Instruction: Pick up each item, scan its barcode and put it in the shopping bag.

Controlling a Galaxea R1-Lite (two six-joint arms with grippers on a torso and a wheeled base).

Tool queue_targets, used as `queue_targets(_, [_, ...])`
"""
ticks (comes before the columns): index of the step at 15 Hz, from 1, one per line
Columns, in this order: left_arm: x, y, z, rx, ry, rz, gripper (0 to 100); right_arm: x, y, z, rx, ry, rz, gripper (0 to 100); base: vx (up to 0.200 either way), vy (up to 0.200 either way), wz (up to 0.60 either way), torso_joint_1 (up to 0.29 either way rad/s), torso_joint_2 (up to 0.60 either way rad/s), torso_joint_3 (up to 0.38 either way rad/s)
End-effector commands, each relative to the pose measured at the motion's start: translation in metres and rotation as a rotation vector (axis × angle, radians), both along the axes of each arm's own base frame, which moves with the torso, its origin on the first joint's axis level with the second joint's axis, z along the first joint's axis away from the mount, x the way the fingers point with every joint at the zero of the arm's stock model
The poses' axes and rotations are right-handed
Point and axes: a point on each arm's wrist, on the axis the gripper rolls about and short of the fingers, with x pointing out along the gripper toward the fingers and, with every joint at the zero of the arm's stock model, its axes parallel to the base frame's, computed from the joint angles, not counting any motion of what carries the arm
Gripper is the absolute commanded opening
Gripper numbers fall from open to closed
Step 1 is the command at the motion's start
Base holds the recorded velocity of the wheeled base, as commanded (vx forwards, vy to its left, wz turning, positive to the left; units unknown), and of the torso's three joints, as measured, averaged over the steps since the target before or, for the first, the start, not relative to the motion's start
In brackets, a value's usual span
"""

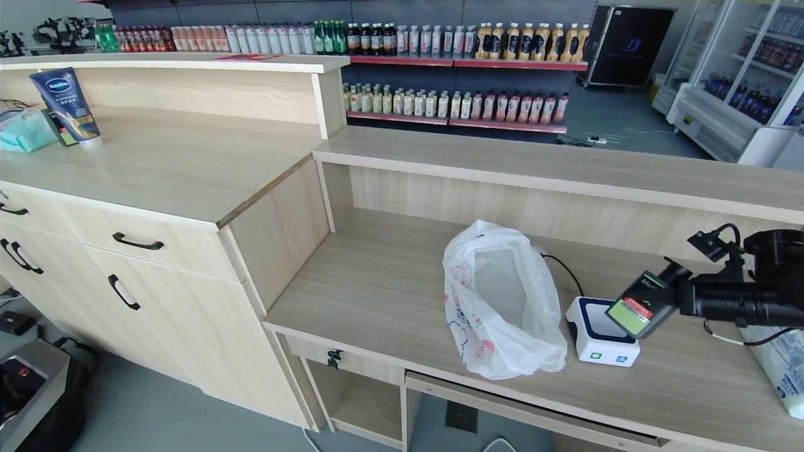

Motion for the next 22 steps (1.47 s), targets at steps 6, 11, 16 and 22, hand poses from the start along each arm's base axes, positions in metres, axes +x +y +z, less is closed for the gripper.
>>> queue_targets(6, [0.000,0.000,0.000,0.000,0.000,0.001,100,0.010,0.004,-0.007,0.002,0.007,0.020,0,0.000,0.000,0.00,0.000,0.00,0.000])
queue_targets(11, [0.000,0.000,0.000,0.000,0.000,0.001,100,0.010,0.009,-0.007,-0.015,-0.006,0.046,0,0.000,0.000,0.00,0.000,0.00,0.000])
queue_targets(16, [0.000,0.000,0.000,0.000,0.000,-0.001,100,-0.063,0.025,0.081,-0.375,-0.241,-0.091,0,0.000,0.000,0.00,0.000,0.00,0.000])
queue_targets(22, [0.000,0.000,0.000,0.000,0.000,0.001,100,-0.088,0.030,0.104,-0.563,-0.344,-0.192,0,0.000,0.000,0.00,0.000,0.00,0.000])
